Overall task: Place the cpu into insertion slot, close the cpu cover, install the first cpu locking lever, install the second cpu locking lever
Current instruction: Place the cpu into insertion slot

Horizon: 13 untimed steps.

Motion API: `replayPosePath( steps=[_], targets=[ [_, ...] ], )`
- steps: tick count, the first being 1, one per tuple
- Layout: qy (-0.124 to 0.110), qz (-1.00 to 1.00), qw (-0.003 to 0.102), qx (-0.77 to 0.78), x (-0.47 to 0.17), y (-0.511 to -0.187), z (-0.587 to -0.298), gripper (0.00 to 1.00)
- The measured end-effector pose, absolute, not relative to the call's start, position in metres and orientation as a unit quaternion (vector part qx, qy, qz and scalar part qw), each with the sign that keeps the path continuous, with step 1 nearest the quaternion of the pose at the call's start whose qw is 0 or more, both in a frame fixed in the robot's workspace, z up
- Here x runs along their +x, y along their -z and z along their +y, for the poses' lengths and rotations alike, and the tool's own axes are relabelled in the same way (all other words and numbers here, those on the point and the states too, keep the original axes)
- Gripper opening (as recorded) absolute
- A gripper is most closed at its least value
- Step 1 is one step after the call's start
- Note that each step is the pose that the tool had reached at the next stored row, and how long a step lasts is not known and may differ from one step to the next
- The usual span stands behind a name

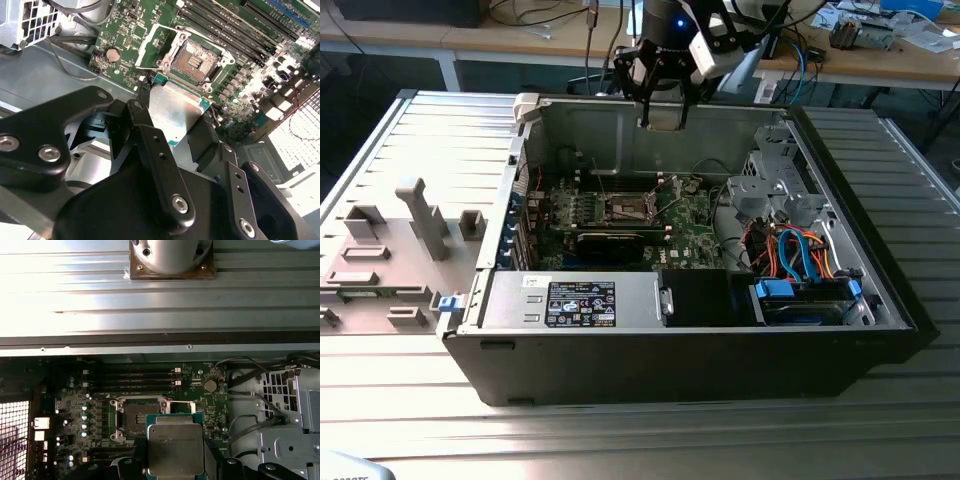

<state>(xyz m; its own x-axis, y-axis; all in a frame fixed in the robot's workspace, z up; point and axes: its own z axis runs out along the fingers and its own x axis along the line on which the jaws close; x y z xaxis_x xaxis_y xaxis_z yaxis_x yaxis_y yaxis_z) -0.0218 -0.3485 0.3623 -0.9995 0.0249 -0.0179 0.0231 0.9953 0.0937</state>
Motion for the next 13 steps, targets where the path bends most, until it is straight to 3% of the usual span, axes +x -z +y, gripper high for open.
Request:
replayPosePath(
  steps=[13],
  targets=[
    [-0.047,0.999,0.01,0.012,-0.0219,-0.3565,-0.3487,0.54]
  ],
)
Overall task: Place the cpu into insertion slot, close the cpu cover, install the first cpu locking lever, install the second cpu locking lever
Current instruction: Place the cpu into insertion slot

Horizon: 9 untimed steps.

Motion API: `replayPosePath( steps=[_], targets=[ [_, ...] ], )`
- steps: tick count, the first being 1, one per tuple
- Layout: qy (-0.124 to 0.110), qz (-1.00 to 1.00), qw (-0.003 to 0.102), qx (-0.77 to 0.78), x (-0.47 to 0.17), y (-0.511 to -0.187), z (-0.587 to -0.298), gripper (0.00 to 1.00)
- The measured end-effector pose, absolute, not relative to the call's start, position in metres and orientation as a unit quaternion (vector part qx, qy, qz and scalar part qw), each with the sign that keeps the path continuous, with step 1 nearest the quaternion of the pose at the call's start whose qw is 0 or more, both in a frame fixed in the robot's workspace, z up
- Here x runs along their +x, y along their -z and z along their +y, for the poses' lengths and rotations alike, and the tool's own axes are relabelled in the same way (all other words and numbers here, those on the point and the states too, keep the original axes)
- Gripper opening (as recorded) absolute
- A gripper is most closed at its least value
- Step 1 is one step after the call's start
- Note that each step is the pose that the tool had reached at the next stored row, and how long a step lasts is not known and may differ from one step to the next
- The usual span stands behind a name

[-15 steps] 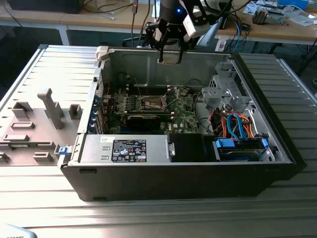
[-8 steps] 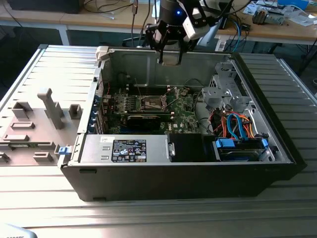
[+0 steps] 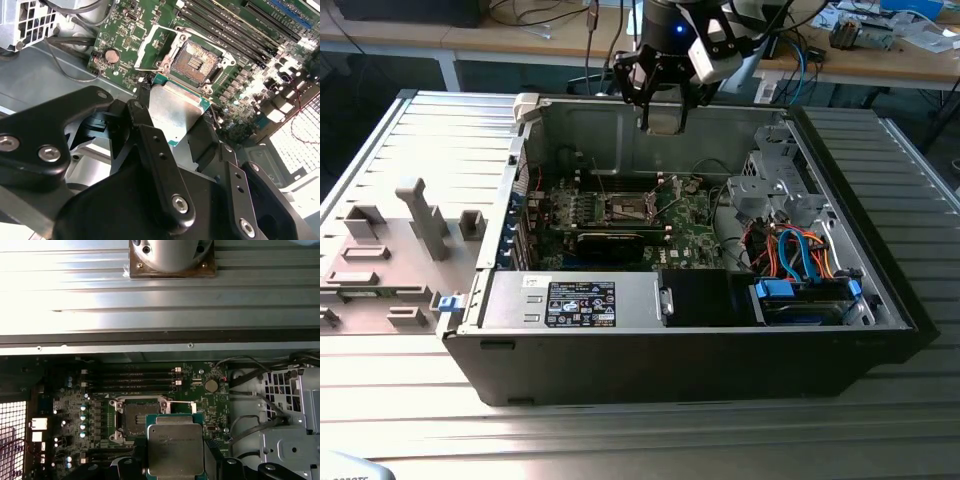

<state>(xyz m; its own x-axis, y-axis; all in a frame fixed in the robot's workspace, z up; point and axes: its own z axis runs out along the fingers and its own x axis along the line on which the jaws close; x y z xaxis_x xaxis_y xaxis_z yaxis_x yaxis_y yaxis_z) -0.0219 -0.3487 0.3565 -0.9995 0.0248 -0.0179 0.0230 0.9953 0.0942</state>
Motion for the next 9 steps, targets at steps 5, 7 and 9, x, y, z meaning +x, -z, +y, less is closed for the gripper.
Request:
replayPosePath(
  steps=[5,7,9],
  targets=[
    [-0.047,0.999,0.01,0.012,-0.0219,-0.3551,-0.3487,0.54],
    [-0.047,0.999,0.01,0.012,-0.0219,-0.3546,-0.3487,0.54],
    [-0.047,0.999,0.01,0.012,-0.0219,-0.3541,-0.3487,0.54]
  ],
)
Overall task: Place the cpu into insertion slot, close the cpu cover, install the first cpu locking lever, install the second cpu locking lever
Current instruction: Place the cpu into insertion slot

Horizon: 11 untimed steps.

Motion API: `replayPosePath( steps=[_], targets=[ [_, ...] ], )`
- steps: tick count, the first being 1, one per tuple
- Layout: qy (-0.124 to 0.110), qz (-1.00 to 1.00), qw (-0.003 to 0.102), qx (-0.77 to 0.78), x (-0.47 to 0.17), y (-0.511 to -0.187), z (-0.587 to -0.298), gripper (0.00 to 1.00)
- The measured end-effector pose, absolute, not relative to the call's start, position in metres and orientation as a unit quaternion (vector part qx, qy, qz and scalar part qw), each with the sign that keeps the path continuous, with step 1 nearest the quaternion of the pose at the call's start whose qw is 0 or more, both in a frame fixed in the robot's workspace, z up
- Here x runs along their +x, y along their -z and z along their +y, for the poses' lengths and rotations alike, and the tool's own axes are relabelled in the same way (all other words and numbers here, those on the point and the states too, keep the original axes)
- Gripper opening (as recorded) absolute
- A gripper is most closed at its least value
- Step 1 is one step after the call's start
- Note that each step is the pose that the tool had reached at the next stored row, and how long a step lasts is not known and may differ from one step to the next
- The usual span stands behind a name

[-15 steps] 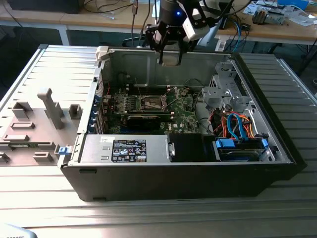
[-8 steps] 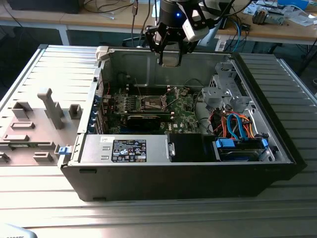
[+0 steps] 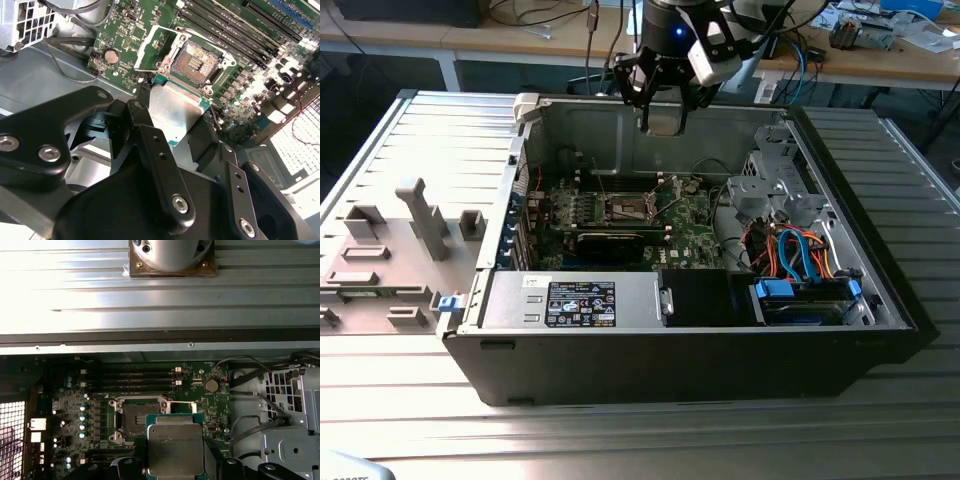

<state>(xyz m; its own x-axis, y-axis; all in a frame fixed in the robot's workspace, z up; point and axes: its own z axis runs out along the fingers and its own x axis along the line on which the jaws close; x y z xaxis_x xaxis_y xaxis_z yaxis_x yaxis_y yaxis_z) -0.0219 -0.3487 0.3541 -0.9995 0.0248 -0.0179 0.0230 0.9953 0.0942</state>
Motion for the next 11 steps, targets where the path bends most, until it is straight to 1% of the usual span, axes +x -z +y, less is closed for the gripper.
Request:
replayPosePath(
  steps=[11],
  targets=[
    [-0.047,0.999,0.01,0.012,-0.0219,-0.3517,-0.3487,0.54]
  ],
)
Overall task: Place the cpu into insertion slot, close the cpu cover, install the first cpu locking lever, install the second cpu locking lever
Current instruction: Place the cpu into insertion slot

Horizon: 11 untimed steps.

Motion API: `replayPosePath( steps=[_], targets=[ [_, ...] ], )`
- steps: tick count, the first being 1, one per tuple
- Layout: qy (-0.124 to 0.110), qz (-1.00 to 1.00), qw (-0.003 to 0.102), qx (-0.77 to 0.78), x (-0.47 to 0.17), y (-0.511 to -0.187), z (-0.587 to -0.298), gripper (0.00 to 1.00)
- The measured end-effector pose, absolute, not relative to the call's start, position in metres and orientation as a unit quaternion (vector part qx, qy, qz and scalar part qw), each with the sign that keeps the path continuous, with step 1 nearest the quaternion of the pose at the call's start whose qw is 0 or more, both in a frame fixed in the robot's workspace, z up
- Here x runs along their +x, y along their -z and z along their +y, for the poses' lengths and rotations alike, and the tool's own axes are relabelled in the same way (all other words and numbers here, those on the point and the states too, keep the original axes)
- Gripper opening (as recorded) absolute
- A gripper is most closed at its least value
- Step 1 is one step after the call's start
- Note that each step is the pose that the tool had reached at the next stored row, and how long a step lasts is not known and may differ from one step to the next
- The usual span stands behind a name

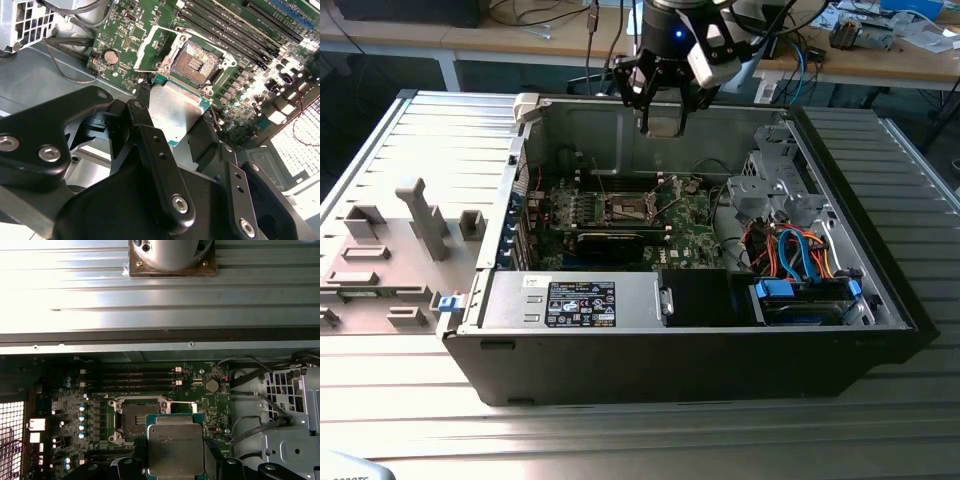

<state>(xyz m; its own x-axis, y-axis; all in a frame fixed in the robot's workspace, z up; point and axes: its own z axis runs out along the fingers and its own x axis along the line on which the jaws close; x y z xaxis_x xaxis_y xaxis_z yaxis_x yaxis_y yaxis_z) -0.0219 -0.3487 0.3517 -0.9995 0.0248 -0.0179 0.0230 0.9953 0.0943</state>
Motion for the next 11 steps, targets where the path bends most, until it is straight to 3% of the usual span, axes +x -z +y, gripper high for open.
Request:
replayPosePath(
  steps=[11],
  targets=[
    [-0.047,0.999,0.01,0.012,-0.0219,-0.3491,-0.3487,0.54]
  ],
)
